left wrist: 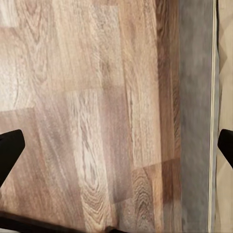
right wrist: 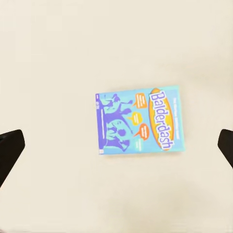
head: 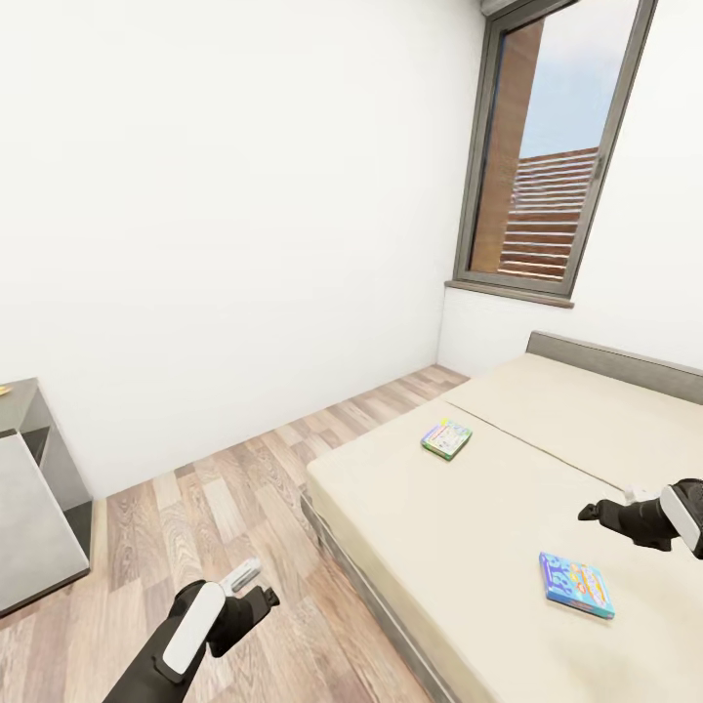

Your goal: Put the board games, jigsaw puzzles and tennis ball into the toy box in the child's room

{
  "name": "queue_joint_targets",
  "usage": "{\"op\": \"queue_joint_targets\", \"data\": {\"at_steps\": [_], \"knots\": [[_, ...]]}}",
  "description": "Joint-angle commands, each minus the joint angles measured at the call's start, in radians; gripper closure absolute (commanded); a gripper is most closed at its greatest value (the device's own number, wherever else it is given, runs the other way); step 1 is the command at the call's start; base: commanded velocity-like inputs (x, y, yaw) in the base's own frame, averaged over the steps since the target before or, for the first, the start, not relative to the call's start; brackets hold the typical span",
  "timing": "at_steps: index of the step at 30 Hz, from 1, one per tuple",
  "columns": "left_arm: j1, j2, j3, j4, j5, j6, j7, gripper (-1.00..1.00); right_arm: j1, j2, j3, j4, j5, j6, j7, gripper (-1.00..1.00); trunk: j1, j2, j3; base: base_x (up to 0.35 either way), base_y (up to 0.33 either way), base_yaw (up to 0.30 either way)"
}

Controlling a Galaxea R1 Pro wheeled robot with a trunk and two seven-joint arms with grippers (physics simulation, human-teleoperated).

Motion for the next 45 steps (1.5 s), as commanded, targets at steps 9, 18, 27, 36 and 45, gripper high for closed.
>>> {"op": "queue_joint_targets", "data": {"at_steps": [9,18,27,36,45], "knots": [[0.004,0.002,0.0,-0.004,0.054,0.001,0.01,-1.0,0.013,0.004,0.012,0.003,-0.003,0.021,0.009,-1.0,0.034,-0.064,-0.029,0.0,0.0,0.0],[0.005,0.003,0.0,-0.004,0.061,0.001,0.01,-1.0,0.011,-0.002,0.005,0.001,-0.006,0.071,0.023,-1.0,0.069,-0.127,-0.062,0.0,0.0,0.0],[0.005,0.008,0.001,-0.004,0.062,0.001,0.009,-1.0,0.014,-0.02,0.005,-0.168,-0.005,0.126,0.035,-1.0,0.103,-0.19,-0.101,0.0,0.0,0.0],[0.005,0.009,0.001,-0.003,0.062,0.002,0.009,-1.0,0.016,-0.021,0.005,-0.188,-0.002,0.142,0.035,-1.0,0.138,-0.253,-0.142,0.0,0.0,-0.018],[0.009,0.009,-0.005,-0.004,0.061,0.001,0.009,-1.0,0.014,-0.029,0.003,-0.176,-0.004,0.146,0.035,-1.0,0.149,-0.274,-0.165,0.0,0.0,-0.058]]}}
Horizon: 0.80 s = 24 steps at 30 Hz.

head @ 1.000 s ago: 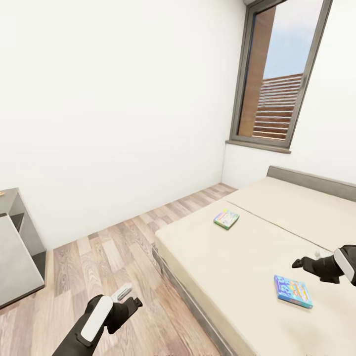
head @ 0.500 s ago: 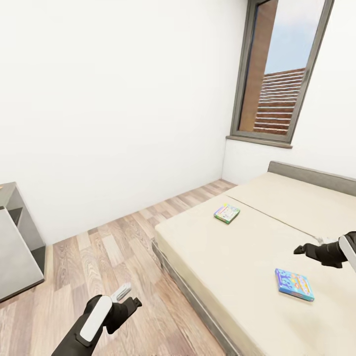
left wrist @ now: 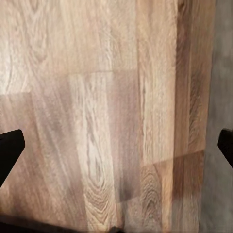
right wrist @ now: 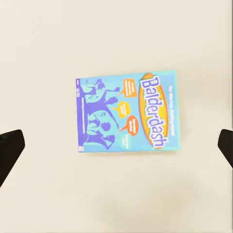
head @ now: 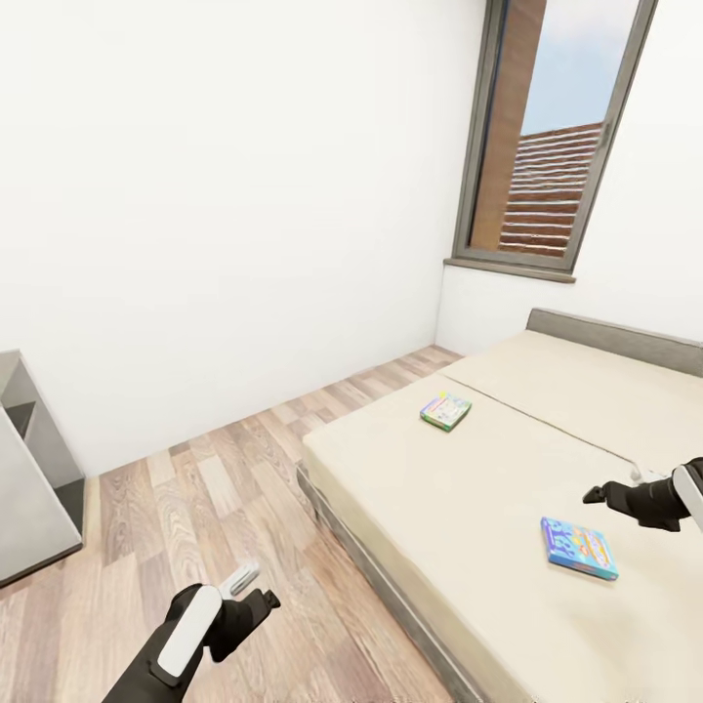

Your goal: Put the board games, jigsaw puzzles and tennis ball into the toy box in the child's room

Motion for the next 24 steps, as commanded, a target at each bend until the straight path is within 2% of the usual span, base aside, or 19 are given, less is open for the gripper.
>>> {"op": "queue_joint_targets", "data": {"at_steps": [1,10,24], "knots": [[0.002,0.0,-0.002,0.0,0.01,0.0,0.01,-1.0,-0.001,0.0,-0.002,0.0,0.002,0.004,0.003,-1.0,0.0,-0.001,-0.003,0.0,0.0,-0.064],[0.017,0.001,-0.006,0.009,0.008,0.0,0.01,-1.0,-0.001,0.0,-0.001,0.002,0.002,0.006,0.003,-1.0,0.0,-0.001,-0.016,0.011,-0.001,-0.066],[0.022,0.004,0.001,0.011,0.009,0.0,0.01,-1.0,-0.002,0.008,0.001,0.005,0.007,0.008,0.004,-1.0,0.0,-0.001,-0.038,0.124,-0.033,-0.064]]}}
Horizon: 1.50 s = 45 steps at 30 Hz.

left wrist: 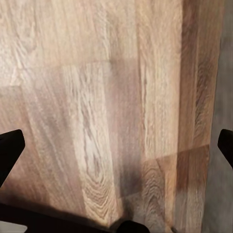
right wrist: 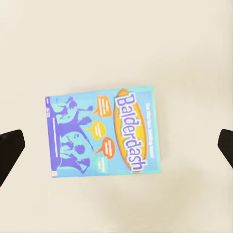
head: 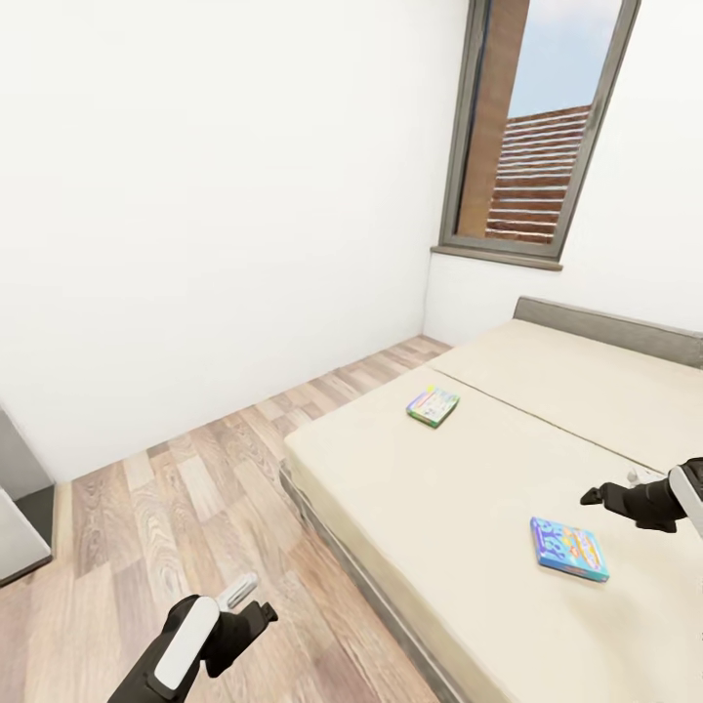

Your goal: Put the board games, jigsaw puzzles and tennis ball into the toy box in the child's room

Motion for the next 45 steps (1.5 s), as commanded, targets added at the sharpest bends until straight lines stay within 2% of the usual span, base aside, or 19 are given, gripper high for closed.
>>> {"op": "queue_joint_targets", "data": {"at_steps": [1,9,11,13,15,19,24,29,37,39,42,43,45], "knots": [[0.0,0.0,-0.001,-0.002,0.011,0.0,0.01,-1.0,-0.001,0.0,-0.002,0.0,0.001,0.004,0.003,-1.0,0.0,0.0,-0.003,0.031,-0.009,-0.054],[-0.004,0.001,0.012,-0.007,0.012,-0.001,0.012,-1.0,-0.001,0.001,-0.004,0.004,-0.001,0.004,0.003,-1.0,0.0,0.0,-0.015,0.014,-0.004,-0.042],[-0.004,0.0,0.035,-0.009,0.015,-0.001,0.012,-1.0,-0.001,0.001,-0.004,0.008,-0.002,0.005,0.004,-1.0,0.0,0.0,-0.018,0.005,-0.001,-0.017],[-0.004,-0.002,0.102,-0.012,0.02,0.001,0.012,-1.0,-0.001,0.001,-0.003,0.014,-0.005,0.005,0.004,-1.0,0.0,0.0,-0.021,0.002,-0.001,-0.007],[-0.004,-0.002,0.117,-0.013,0.021,0.003,0.012,-1.0,0.0,0.001,-0.003,0.015,-0.006,0.005,0.004,-1.0,0.0,0.0,-0.024,0.001,0.0,-0.004],[-0.004,-0.002,0.136,-0.014,0.022,0.009,0.012,-1.0,0.0,0.003,-0.002,0.016,-0.007,0.005,0.005,-1.0,0.015,-0.028,-0.04,0.001,0.0,-0.002],[-0.004,-0.002,0.144,-0.014,0.023,0.013,0.012,-1.0,0.001,0.004,0.005,0.014,-0.007,0.004,0.039,-1.0,0.034,-0.063,-0.057,0.0,0.0,0.0],[-0.004,-0.002,0.146,-0.014,0.023,0.014,0.012,-1.0,0.0,-0.002,-0.001,0.014,-0.007,0.001,0.128,-1.0,0.054,-0.098,-0.073,0.0,0.0,0.0],[-0.004,-0.003,0.146,-0.014,0.024,0.014,0.012,-1.0,-0.008,-0.011,-0.008,0.014,-0.006,-0.008,0.166,-1.0,0.084,-0.154,-0.098,0.0,0.0,0.0],[-0.004,-0.003,0.146,-0.014,0.024,0.014,0.012,-1.0,-0.01,-0.026,-0.03,0.014,-0.017,-0.01,0.17,-1.0,0.092,-0.168,-0.104,0.0,0.0,0.0],[-0.004,-0.003,0.146,-0.014,0.024,0.014,0.012,-1.0,-0.011,-0.036,-0.074,0.014,-0.033,-0.012,0.172,-1.0,0.103,-0.189,-0.114,0.0,0.0,0.0],[-0.004,-0.003,0.146,-0.015,0.024,0.014,0.012,-1.0,-0.01,-0.04,-0.116,0.015,-0.043,-0.031,0.172,-1.0,0.107,-0.196,-0.118,0.0,0.0,0.0],[-0.004,-0.003,0.145,-0.015,0.024,0.014,0.012,-1.0,-0.01,-0.041,-0.133,0.015,-0.047,-0.063,0.172,-1.0,0.115,-0.21,-0.125,0.0,0.0,0.0]]}}
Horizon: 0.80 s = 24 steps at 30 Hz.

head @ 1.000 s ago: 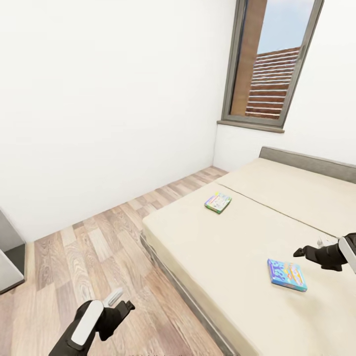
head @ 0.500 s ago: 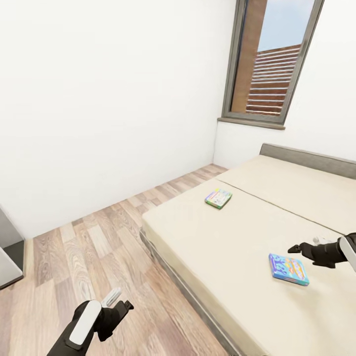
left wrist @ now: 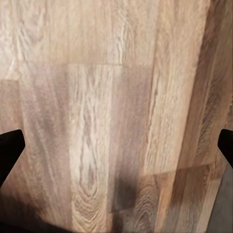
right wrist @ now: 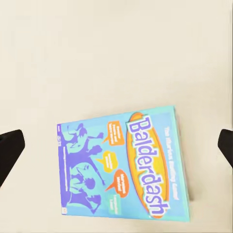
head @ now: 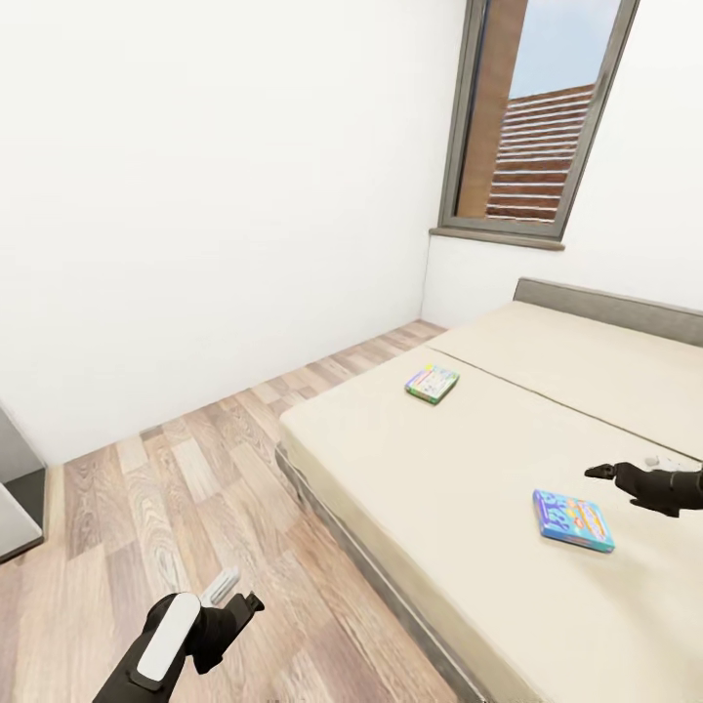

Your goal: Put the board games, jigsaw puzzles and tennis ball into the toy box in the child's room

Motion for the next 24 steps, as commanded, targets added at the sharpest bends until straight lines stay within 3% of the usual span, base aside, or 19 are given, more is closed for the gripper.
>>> {"op": "queue_joint_targets", "data": {"at_steps": [1,9,14,24], "knots": [[0.0,-0.001,0.003,-0.002,0.011,0.003,0.009,-1.0,-0.001,0.0,-0.01,0.0,0.005,-0.011,0.008,-1.0,0.004,-0.008,-0.005,0.0,0.0,0.0],[0.0,-0.001,0.002,-0.002,0.011,0.004,0.009,-1.0,0.0,0.0,-0.031,0.014,0.001,-0.075,0.006,-1.0,0.034,-0.064,-0.031,0.0,0.0,0.0],[0.0,-0.001,0.002,-0.002,0.011,0.006,0.009,-1.0,-0.007,0.004,-0.031,0.119,0.006,-0.108,-0.003,-1.0,0.054,-0.099,-0.047,0.0,0.0,0.0],[0.0,0.0,0.003,-0.002,0.01,0.013,0.009,-1.0,-0.014,0.006,-0.029,0.157,0.006,-0.14,0.002,-1.0,0.084,-0.155,-0.072,0.0,0.0,0.0]]}}
